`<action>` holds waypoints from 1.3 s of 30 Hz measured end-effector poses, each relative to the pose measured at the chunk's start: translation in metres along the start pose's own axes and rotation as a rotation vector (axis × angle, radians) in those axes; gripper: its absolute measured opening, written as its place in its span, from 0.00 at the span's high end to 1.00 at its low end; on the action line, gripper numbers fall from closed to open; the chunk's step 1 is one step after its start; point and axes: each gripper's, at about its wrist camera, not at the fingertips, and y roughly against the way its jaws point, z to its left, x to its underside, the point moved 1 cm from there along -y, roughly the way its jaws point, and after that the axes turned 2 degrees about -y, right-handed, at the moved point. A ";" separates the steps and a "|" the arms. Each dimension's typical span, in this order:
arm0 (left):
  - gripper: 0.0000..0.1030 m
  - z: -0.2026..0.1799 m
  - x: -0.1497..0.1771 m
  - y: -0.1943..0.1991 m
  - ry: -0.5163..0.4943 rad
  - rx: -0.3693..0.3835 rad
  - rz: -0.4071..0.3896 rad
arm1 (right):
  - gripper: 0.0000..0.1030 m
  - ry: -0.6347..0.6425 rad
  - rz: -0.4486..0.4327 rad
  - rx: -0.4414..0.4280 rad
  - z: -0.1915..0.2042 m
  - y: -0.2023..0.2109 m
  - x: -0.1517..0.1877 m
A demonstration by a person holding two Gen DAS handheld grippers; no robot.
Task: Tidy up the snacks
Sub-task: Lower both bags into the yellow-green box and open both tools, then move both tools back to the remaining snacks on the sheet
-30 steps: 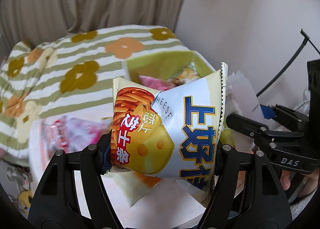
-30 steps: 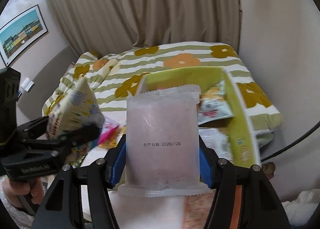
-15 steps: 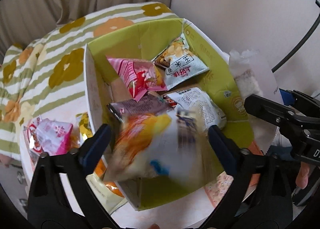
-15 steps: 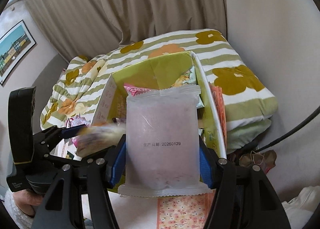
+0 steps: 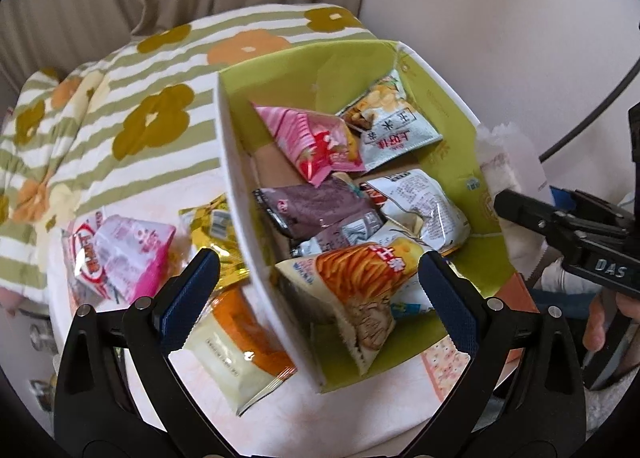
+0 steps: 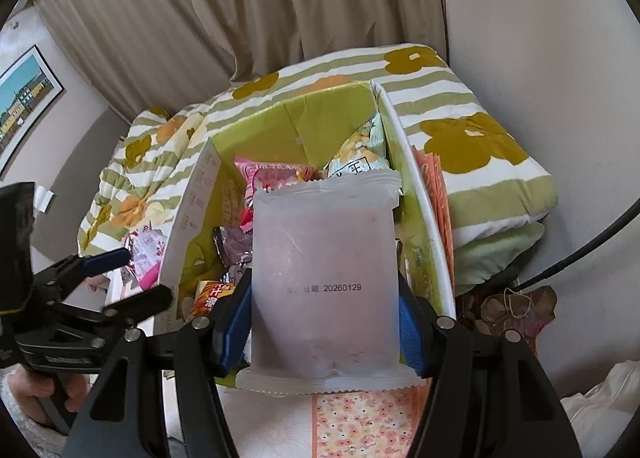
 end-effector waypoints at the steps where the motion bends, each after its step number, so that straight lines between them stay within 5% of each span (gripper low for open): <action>1: 0.04 0.003 0.001 0.001 0.006 -0.005 -0.004 | 0.43 0.005 0.009 0.002 0.000 -0.003 -0.001; 4: 0.04 0.010 0.003 0.006 0.024 -0.014 -0.010 | 0.42 0.012 0.040 0.018 0.001 -0.012 -0.001; 6: 0.04 0.014 0.006 0.009 0.036 -0.016 -0.015 | 0.31 0.019 0.023 0.030 0.002 -0.013 0.000; 8: 0.04 0.017 0.011 0.012 0.046 -0.020 -0.019 | 0.00 0.017 -0.041 0.014 0.001 -0.005 0.001; 13: 0.04 0.027 0.027 0.022 0.089 -0.022 -0.032 | 0.00 0.033 -0.114 -0.003 0.000 0.010 0.006; 28: 0.04 0.060 0.076 0.061 0.227 -0.120 -0.068 | 0.00 0.163 -0.069 -0.139 0.036 0.011 0.014; 39: 0.04 0.147 0.103 0.094 0.320 -0.196 -0.103 | 0.00 0.272 -0.081 -0.201 0.109 0.004 0.009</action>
